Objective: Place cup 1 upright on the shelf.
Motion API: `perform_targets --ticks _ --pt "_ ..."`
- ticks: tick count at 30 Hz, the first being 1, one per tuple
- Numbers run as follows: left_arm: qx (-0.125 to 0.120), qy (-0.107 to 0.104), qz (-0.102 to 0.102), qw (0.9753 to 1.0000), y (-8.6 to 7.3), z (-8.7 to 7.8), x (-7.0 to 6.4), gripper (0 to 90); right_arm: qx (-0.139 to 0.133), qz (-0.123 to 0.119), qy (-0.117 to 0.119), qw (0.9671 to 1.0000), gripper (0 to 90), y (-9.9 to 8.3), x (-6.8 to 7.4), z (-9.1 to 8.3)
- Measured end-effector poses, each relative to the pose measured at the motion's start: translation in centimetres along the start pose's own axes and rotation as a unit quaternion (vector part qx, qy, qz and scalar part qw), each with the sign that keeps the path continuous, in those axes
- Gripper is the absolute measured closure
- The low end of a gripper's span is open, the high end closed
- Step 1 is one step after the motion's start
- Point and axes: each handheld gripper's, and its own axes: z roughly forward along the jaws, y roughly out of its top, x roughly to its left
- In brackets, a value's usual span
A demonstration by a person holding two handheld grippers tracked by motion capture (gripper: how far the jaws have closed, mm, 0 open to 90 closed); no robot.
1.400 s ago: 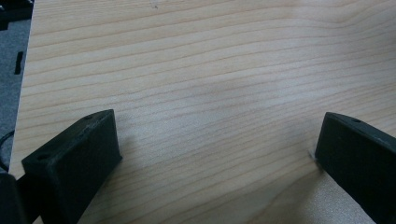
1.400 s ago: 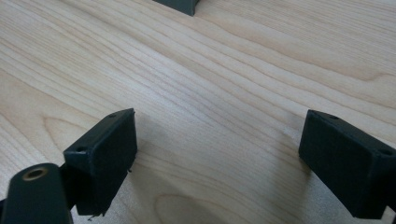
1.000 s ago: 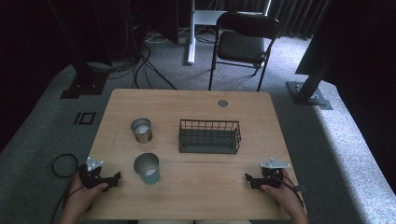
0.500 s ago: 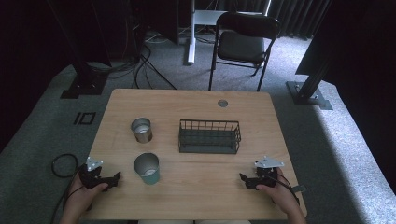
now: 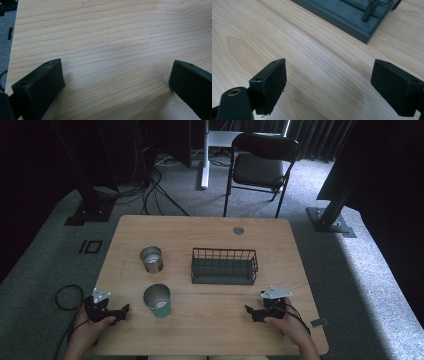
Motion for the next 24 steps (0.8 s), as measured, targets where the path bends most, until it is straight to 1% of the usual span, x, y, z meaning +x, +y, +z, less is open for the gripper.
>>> perform_targets --ticks 3,4,8,14,19,22,24 --pt "0.0 0.0 0.0 1.0 0.0 0.0 0.0 0.4 -0.001 -0.014 0.009 0.9999 13.0 0.4 0.5 0.3" --pt "0.0 0.0 0.0 1.0 0.0 0.0 0.0 0.4 -0.005 -0.013 0.014 0.9998 13.0 0.5 0.6 0.4" --pt "0.0 0.0 0.0 1.0 0.0 0.0 0.0 0.4 -0.012 -0.027 0.032 0.999 13.0 1.2 1.3 0.7" --pt "0.0 0.0 0.0 1.0 0.0 0.0 0.0 0.4 -0.013 -0.042 0.043 0.9981 12.9 2.1 2.3 1.4" --pt "0.0 0.0 0.0 1.0 0.0 0.0 0.0 0.4 -0.015 -0.057 0.06 0.9965 13.0 2.7 3.3 2.2" --pt "0.0 0.0 0.0 1.0 0.0 0.0 0.0 0.4 -0.024 -0.067 0.075 0.9946 12.9 3.1 4.0 2.6" --pt "0.0 0.0 0.0 1.0 0.0 0.0 0.0 0.4 -0.025 -0.077 0.084 0.9931 12.8 3.4 4.5 2.8"
